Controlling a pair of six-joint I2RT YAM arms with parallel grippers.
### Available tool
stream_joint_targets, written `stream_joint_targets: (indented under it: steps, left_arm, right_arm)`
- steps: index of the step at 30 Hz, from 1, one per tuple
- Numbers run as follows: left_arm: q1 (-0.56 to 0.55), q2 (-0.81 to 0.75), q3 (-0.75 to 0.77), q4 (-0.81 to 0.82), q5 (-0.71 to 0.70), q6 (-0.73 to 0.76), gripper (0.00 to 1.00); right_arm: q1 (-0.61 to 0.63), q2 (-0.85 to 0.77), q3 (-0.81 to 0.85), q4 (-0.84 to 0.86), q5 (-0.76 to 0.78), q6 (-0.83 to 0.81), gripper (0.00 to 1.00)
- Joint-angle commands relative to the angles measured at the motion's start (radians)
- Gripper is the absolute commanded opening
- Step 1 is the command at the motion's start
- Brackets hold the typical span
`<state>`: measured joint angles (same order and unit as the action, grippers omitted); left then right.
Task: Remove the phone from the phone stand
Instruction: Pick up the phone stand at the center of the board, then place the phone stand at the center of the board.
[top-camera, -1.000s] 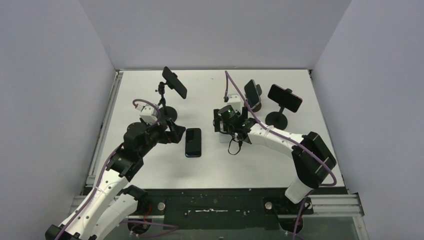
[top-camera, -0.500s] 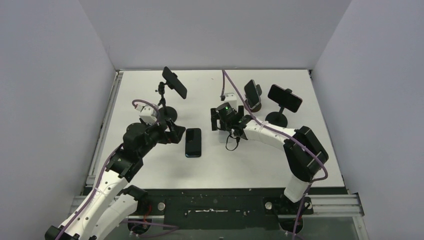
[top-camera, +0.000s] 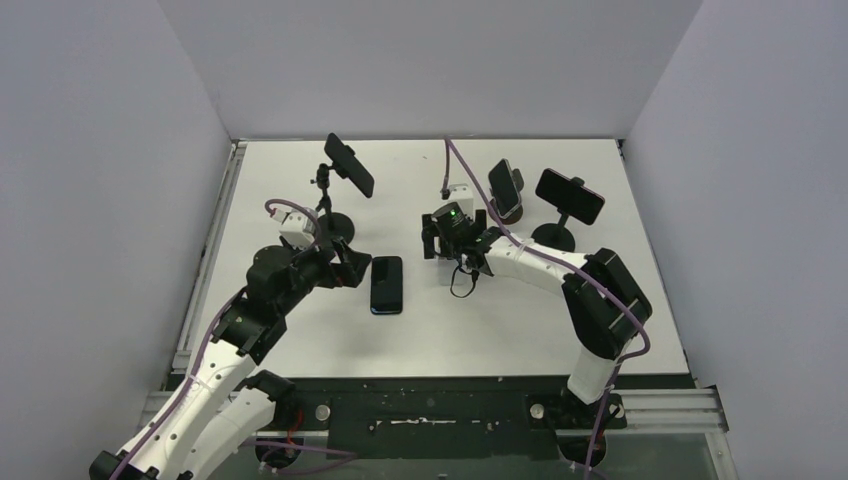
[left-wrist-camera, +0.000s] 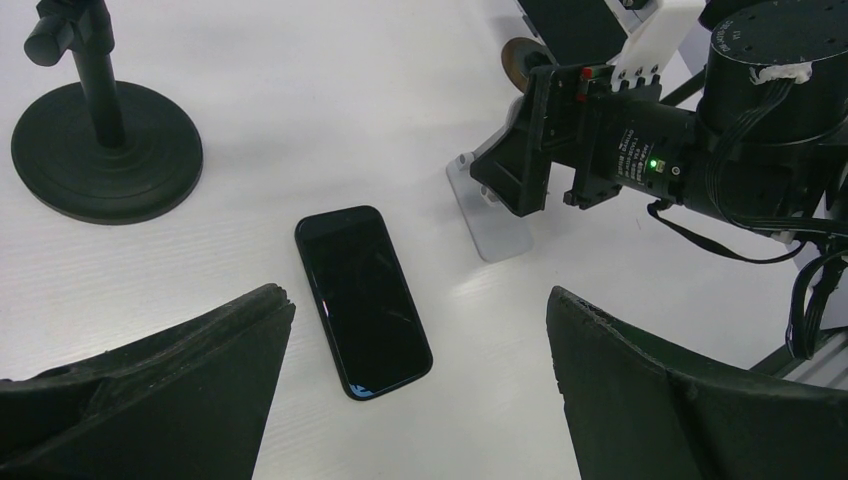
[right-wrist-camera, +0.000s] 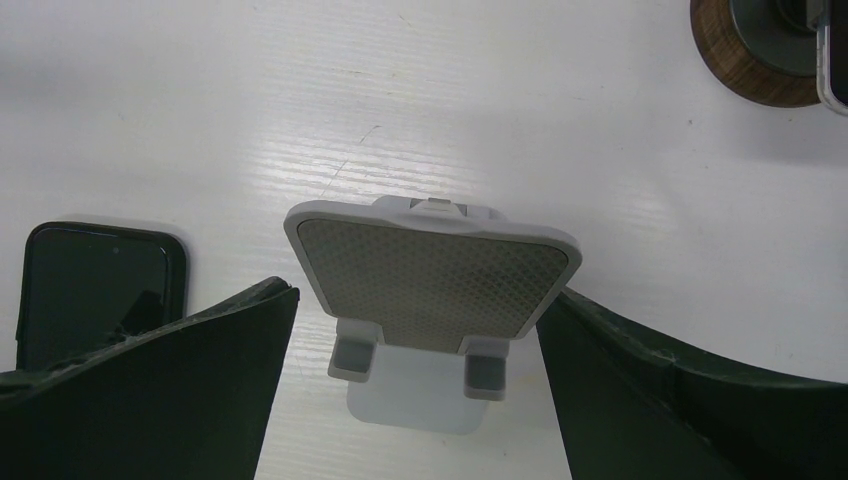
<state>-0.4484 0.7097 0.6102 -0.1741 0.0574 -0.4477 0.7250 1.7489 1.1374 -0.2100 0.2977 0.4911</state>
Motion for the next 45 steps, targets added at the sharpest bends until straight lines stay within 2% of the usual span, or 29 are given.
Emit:
stream_joint_targets:
  steps: [1, 7, 17, 24, 37, 45]
  left_arm:
    - [-0.006, -0.009, -0.006, 0.053, 0.002, 0.009, 0.97]
    - [-0.006, -0.008, -0.006, 0.054, 0.001, 0.009, 0.97]
    - [-0.007, -0.007, -0.008, 0.056, 0.007, 0.007, 0.98]
    - [-0.007, -0.009, -0.007, 0.058, 0.007, 0.007, 0.97]
    - [-0.013, -0.021, -0.007, 0.051, 0.000, 0.006, 0.97]
    - [-0.027, -0.038, -0.006, 0.045, -0.007, 0.006, 0.97]
  right_arm:
    - [-0.008, 0.002, 0.036, 0.034, 0.015, 0.000, 0.90]
    - [-0.012, 0.018, 0.044, 0.031, 0.021, 0.001, 0.83]
    - [-0.011, -0.006, 0.039, 0.037, 0.053, 0.007, 0.60]
    - [-0.016, -0.037, 0.095, 0.030, 0.118, 0.020, 0.55]
    - [-0.130, 0.197, 0.445, -0.008, 0.126, 0.195, 0.52]
    - [-0.175, 0.431, 0.765, -0.151, 0.160, 0.251, 0.52]
